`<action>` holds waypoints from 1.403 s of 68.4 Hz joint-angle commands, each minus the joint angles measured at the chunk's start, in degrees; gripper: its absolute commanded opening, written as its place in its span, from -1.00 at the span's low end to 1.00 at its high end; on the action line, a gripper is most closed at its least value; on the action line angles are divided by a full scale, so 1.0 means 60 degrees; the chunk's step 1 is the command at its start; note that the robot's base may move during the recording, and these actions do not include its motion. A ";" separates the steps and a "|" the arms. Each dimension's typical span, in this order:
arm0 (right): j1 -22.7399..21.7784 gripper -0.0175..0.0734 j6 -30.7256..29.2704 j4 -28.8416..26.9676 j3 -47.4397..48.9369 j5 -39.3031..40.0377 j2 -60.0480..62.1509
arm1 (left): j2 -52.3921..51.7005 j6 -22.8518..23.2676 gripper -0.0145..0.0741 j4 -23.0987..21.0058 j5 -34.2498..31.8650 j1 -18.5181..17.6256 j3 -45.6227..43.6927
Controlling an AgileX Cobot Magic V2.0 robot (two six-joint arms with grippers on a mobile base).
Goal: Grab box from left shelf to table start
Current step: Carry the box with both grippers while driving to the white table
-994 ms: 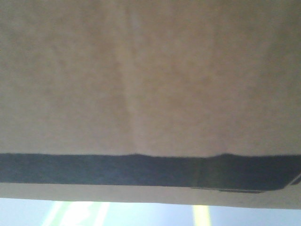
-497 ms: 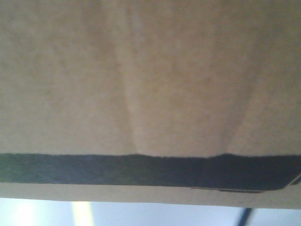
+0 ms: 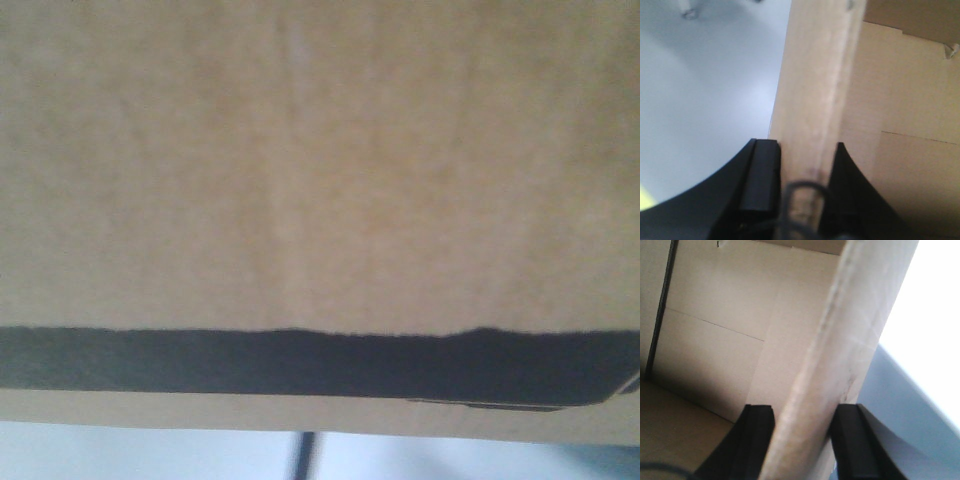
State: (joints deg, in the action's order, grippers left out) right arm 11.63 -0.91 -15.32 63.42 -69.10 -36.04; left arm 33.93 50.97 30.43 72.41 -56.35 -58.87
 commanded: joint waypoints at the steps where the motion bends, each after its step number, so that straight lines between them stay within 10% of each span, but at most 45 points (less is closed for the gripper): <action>1: 0.0045 -0.47 -0.0789 -0.0736 0.0324 0.1985 -0.0090 | -0.0055 -0.1168 -0.88 -0.2996 -0.0601 -0.0399 -0.0398; 96: 0.0045 -0.47 -0.0789 -0.0736 0.0324 0.1985 -0.0097 | -0.0055 -0.1168 -0.88 -0.2942 -0.0601 -0.0399 -0.0398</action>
State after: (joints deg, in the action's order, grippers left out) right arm 11.63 -0.91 -15.20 63.42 -69.41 -36.04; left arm 33.96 50.97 30.43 72.41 -56.35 -58.87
